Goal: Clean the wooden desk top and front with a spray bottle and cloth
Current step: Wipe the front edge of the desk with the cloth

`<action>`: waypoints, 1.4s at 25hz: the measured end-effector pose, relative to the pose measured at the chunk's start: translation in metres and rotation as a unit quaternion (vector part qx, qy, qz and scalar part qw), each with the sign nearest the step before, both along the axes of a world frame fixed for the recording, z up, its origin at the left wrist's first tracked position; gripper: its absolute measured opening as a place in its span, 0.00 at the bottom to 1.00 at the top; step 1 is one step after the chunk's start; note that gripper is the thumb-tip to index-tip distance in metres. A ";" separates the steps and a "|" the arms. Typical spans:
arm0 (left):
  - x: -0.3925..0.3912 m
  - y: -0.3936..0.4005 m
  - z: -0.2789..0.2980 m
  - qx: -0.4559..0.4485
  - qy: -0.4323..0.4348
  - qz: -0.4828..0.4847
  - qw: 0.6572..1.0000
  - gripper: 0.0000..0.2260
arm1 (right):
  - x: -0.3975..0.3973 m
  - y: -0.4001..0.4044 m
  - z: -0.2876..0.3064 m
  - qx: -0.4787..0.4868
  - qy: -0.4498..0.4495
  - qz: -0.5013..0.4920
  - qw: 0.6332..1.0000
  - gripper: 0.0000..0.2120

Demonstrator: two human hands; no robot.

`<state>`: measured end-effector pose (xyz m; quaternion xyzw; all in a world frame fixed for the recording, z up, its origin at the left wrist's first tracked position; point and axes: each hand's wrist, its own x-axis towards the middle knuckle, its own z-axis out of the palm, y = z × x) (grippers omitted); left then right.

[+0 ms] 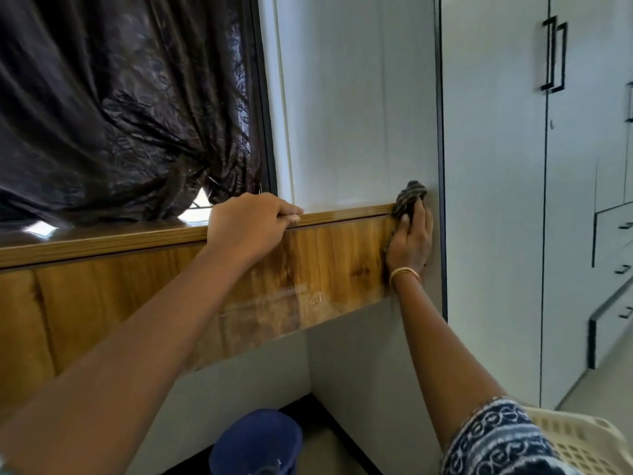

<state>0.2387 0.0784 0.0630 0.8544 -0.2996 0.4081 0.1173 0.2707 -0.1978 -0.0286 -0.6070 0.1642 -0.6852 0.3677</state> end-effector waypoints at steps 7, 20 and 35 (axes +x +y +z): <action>0.005 0.001 -0.002 -0.007 0.011 -0.019 1.000 0.13 | -0.004 0.073 0.022 0.287 0.009 0.038 0.957 0.21; 0.008 0.001 -0.003 -0.007 -0.017 -0.029 0.999 0.13 | -0.006 0.074 -0.016 0.200 0.047 -0.027 0.978 0.20; 0.012 -0.001 -0.007 -0.021 -0.021 -0.034 0.999 0.13 | -0.008 0.048 0.071 0.333 -0.030 0.036 0.942 0.21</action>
